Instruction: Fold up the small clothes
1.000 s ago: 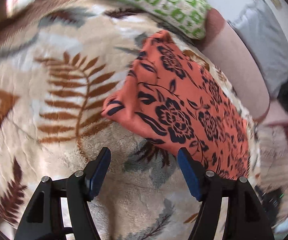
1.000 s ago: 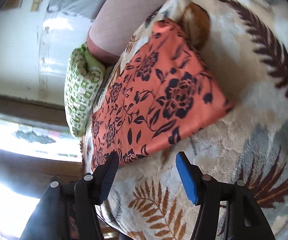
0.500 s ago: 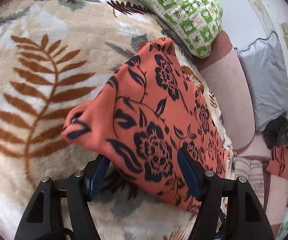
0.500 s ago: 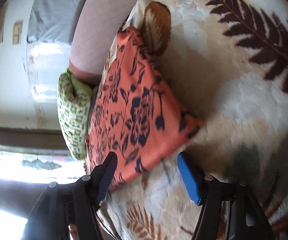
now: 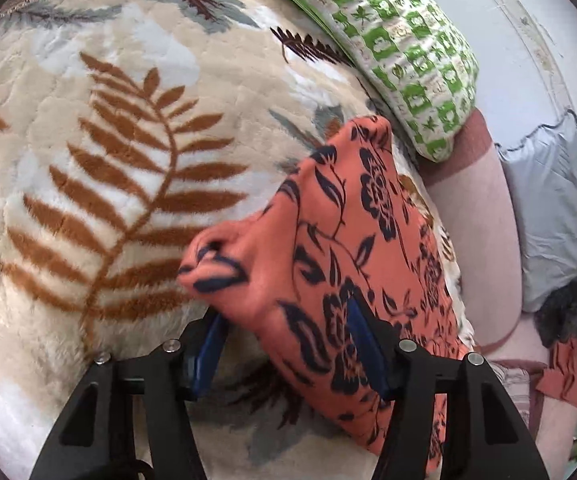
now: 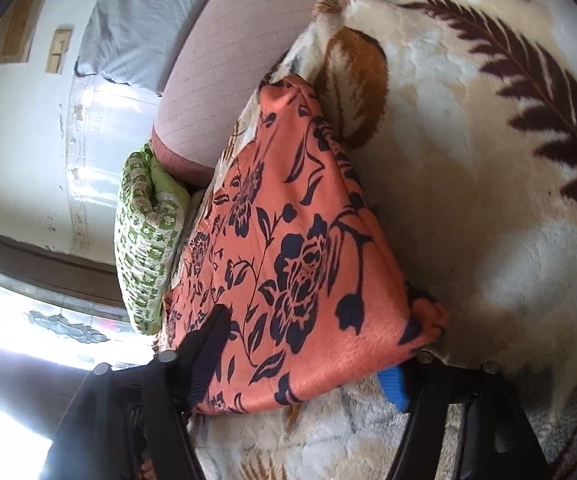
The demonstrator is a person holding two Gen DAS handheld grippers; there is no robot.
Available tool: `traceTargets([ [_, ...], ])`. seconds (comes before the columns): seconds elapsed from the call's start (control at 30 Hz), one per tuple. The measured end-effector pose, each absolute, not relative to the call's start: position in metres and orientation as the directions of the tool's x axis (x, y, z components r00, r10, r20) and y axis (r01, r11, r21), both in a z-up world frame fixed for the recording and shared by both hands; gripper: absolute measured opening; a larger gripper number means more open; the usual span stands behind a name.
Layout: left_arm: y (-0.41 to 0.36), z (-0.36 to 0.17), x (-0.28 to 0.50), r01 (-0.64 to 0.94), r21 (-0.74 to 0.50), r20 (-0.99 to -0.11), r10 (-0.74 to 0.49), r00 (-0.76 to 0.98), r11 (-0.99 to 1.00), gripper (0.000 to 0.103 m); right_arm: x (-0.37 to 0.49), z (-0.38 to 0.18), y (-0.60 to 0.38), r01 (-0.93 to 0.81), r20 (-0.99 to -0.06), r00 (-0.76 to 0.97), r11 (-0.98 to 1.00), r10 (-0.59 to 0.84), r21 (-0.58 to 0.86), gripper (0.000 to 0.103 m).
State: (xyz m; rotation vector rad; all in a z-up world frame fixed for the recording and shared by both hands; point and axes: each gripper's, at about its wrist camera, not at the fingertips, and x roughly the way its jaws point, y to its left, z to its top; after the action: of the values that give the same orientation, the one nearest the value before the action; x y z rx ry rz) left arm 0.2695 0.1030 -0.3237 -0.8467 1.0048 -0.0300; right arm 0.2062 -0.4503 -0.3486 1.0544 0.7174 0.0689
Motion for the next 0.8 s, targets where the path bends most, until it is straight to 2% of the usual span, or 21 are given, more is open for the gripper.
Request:
traceTargets([
  [0.03,0.103,-0.324,0.272,-0.352,-0.638,-0.726,-0.383,0.571,0.685,0.059,0.207,-0.349,-0.450,0.289,-0.523,0.769,0.530,0.368,0.797,0.049],
  [0.1,0.102,-0.326,0.275,-0.352,-0.643,-0.718,-0.375,0.586,0.680,0.059,0.207,-0.352,-0.452,0.301,-0.541,0.761,0.545,0.357,0.783,0.039],
  [0.2,0.098,-0.328,0.280,-0.352,-0.611,-0.736,-0.346,0.582,0.709,0.035,0.209,-0.353,-0.453,0.297,-0.537,0.760,0.539,0.366,0.788,0.039],
  [0.3,0.101,-0.332,0.278,-0.342,-0.633,-0.716,-0.355,0.601,0.695,0.027,0.212,-0.351,-0.449,0.281,-0.542,0.759,0.570,0.359,0.772,0.039],
  [0.4,0.102,-0.328,0.275,-0.326,-0.641,-0.702,-0.359,0.615,0.695,0.020,0.209,-0.340,-0.443,0.248,-0.540,0.776,0.629,0.326,0.737,0.023],
  [0.5,0.100,-0.311,0.268,-0.285,-0.619,-0.692,-0.336,0.638,0.732,0.010,0.200,-0.320,-0.434,0.213,-0.527,0.806,0.698,0.271,0.684,0.019],
  [0.6,0.100,-0.292,0.260,-0.246,-0.621,-0.673,-0.345,0.654,0.744,0.009,0.190,-0.303,-0.422,0.194,-0.529,0.824,0.775,0.205,0.602,0.017],
  [0.8,0.092,-0.271,0.237,-0.189,-0.599,-0.674,-0.362,0.644,0.778,0.008,0.147,-0.284,-0.420,0.223,-0.545,0.828,0.817,0.129,0.532,0.010],
])
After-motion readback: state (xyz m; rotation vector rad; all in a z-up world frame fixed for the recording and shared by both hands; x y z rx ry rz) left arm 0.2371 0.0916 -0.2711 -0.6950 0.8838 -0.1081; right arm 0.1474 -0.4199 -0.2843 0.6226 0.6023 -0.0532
